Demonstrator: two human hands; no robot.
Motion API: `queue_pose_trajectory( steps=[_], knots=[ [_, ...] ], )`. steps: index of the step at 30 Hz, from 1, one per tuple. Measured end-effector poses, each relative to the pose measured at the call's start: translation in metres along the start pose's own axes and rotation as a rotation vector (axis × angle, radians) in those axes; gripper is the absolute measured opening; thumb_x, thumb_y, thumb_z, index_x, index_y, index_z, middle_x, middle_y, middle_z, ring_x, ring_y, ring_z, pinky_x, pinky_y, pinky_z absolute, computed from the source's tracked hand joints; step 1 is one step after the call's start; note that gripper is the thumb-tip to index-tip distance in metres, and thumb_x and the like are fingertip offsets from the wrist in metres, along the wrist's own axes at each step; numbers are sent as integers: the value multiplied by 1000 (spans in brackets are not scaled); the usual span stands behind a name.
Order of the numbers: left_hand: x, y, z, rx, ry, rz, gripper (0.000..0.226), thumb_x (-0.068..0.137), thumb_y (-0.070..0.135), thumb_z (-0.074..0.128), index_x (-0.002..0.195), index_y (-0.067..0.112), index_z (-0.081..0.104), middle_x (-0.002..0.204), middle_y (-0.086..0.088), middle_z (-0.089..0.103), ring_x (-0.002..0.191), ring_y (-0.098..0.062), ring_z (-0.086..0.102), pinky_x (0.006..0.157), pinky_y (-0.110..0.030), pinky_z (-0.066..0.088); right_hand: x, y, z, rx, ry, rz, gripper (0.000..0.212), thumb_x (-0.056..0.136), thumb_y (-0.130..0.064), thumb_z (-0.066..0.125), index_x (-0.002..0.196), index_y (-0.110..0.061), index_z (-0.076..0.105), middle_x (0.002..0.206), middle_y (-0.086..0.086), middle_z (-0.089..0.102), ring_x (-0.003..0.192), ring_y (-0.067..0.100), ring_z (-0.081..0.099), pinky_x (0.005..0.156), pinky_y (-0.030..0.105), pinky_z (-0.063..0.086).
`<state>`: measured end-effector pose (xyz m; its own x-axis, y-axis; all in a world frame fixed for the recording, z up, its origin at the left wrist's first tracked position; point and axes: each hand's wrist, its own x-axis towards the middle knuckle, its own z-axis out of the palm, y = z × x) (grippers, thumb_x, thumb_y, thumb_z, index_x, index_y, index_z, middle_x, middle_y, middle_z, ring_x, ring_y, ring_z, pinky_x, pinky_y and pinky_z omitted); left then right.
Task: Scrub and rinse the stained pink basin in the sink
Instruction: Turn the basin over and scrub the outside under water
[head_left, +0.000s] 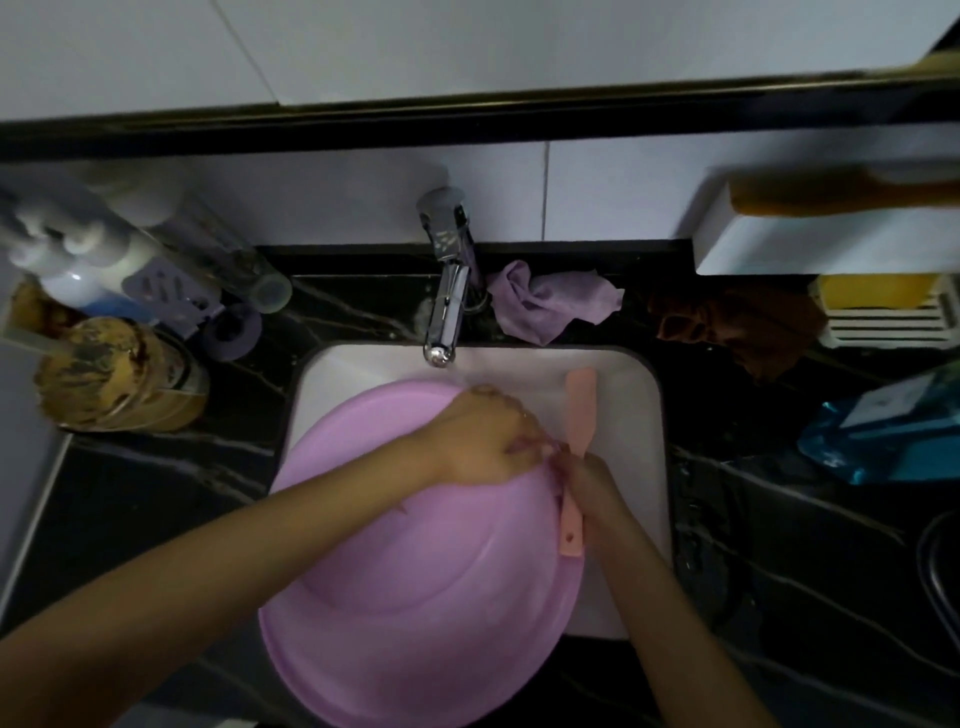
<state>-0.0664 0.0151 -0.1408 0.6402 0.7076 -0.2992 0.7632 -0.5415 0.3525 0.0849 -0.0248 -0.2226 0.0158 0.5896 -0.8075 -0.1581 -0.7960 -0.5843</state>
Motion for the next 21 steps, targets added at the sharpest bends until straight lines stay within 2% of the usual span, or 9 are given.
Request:
queue_pose_trajectory(
  steps=[2, 5, 6, 9, 12, 15, 17, 18, 21],
  knots=[
    [-4, -21, -1, -51, 48, -117, 58, 80, 54, 22, 94, 23, 69, 97, 4, 69, 97, -19, 61, 87, -29, 43, -1, 1, 0, -26, 20, -11, 26, 79, -5, 58, 101, -3, 72, 92, 16, 68, 81, 23, 59, 74, 33, 45],
    [-3, -59, -5, -57, 38, -473, 63, 79, 56, 20, 100, 21, 67, 109, -1, 68, 105, -25, 61, 87, -30, 46, 0, 2, 0, -6, 30, -17, 28, 81, -1, 53, 102, -5, 71, 89, 13, 67, 78, 22, 59, 71, 29, 44],
    [0, -59, -6, -22, 25, -516, 64, 78, 56, 19, 102, 20, 67, 111, -4, 67, 106, -28, 60, 86, -30, 45, 0, 3, 1, -2, 42, -17, 27, 80, -1, 54, 101, -4, 71, 86, 12, 66, 76, 21, 57, 69, 28, 44],
    [13, -20, -4, 60, -33, -348, 60, 74, 51, 23, 100, 22, 69, 107, -6, 69, 103, -29, 61, 86, -30, 43, -1, 5, 5, 42, 53, -26, 20, 74, -4, 61, 91, -2, 71, 80, 11, 62, 74, 20, 53, 62, 26, 41],
    [17, 13, -3, 62, -97, -134, 49, 80, 54, 32, 96, 29, 70, 98, -1, 71, 94, -25, 63, 83, -31, 47, 3, 6, 5, 36, 59, -40, 11, 83, -3, 62, 80, -12, 69, 81, 9, 65, 74, 20, 57, 62, 25, 45],
    [24, -11, -13, -18, -183, -265, 34, 90, 45, 44, 100, 25, 69, 107, 1, 69, 103, -24, 61, 85, -29, 46, 5, 4, 2, -7, 81, -29, 17, 83, -2, 58, 75, -14, 67, 76, 8, 63, 69, 19, 54, 59, 25, 41],
    [21, -29, -22, -33, -203, -398, 28, 91, 42, 44, 92, 22, 64, 112, -6, 66, 106, -27, 59, 78, -27, 42, 7, 7, 1, -13, 71, -33, 22, 81, 1, 53, 80, -14, 70, 73, 7, 61, 66, 19, 51, 60, 26, 39],
    [21, -33, -21, -14, -187, -429, 30, 92, 42, 44, 96, 21, 65, 114, -9, 65, 107, -28, 59, 76, -27, 40, 7, 8, 1, -17, 70, -35, 25, 80, 2, 52, 84, -13, 71, 73, 7, 60, 67, 19, 51, 62, 27, 39],
    [19, -11, -16, 95, -196, -297, 41, 89, 45, 35, 94, 18, 66, 107, -11, 67, 101, -32, 60, 75, -28, 41, 8, 11, 4, 11, 84, -28, 22, 80, 2, 55, 89, -8, 72, 73, 7, 62, 66, 19, 51, 64, 29, 40]
  ],
)
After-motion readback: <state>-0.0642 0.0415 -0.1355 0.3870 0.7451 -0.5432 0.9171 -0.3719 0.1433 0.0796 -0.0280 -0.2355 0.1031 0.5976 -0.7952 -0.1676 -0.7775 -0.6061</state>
